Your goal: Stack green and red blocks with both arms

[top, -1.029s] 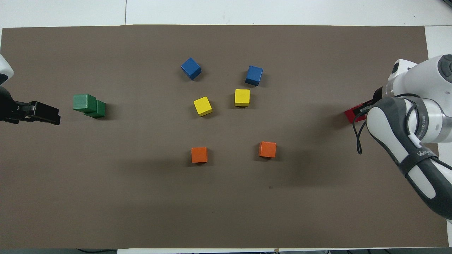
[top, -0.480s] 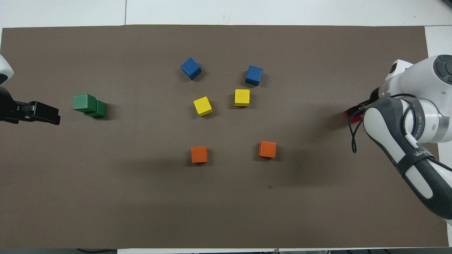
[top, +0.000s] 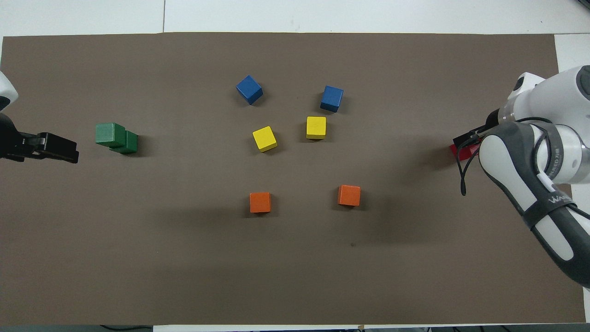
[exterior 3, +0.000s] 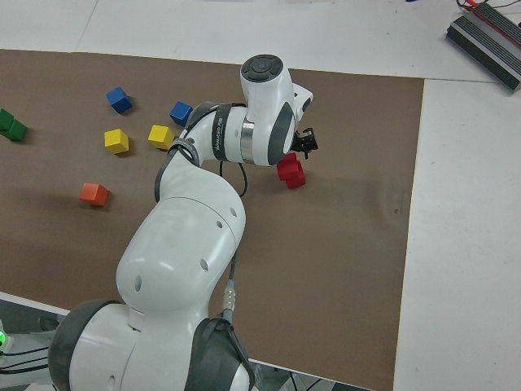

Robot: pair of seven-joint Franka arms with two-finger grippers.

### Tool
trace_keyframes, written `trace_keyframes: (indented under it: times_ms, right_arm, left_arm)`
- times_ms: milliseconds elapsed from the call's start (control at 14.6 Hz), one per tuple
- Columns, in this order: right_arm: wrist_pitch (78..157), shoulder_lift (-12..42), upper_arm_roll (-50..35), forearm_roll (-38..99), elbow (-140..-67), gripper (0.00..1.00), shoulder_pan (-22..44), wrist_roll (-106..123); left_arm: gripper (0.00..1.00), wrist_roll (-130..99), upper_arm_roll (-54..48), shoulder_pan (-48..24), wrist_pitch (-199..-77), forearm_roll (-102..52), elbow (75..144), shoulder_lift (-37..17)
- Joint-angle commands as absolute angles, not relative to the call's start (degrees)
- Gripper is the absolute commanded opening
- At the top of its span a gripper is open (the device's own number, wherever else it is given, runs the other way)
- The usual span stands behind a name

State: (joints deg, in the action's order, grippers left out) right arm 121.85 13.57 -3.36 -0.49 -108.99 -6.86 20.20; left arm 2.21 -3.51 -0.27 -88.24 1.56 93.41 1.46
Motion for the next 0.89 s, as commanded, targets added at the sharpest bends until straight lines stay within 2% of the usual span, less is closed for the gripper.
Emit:
trace_keyframes:
  times_ms: [0, 480, 824]
  right_arm:
    - [118.48, 9.42, -5.44, 1.93, -107.14, 1.00, -7.03, 14.70]
    - [101.45, 1.33, -7.38, 1.85, -98.97, 1.00, -7.03, 6.42]
    - [96.34, -3.33, -8.35, 1.93, -98.53, 1.00, -7.03, 6.15]
  left_arm:
    - [1.00, 1.85, -3.60, -0.09, -88.24, 2.55, 94.13, 2.46]
    - [1.00, 1.93, -3.60, -0.09, -88.24, 2.55, 94.13, 2.46]
    - [1.00, 1.85, -3.60, -0.09, -88.24, 2.55, 94.13, 2.46]
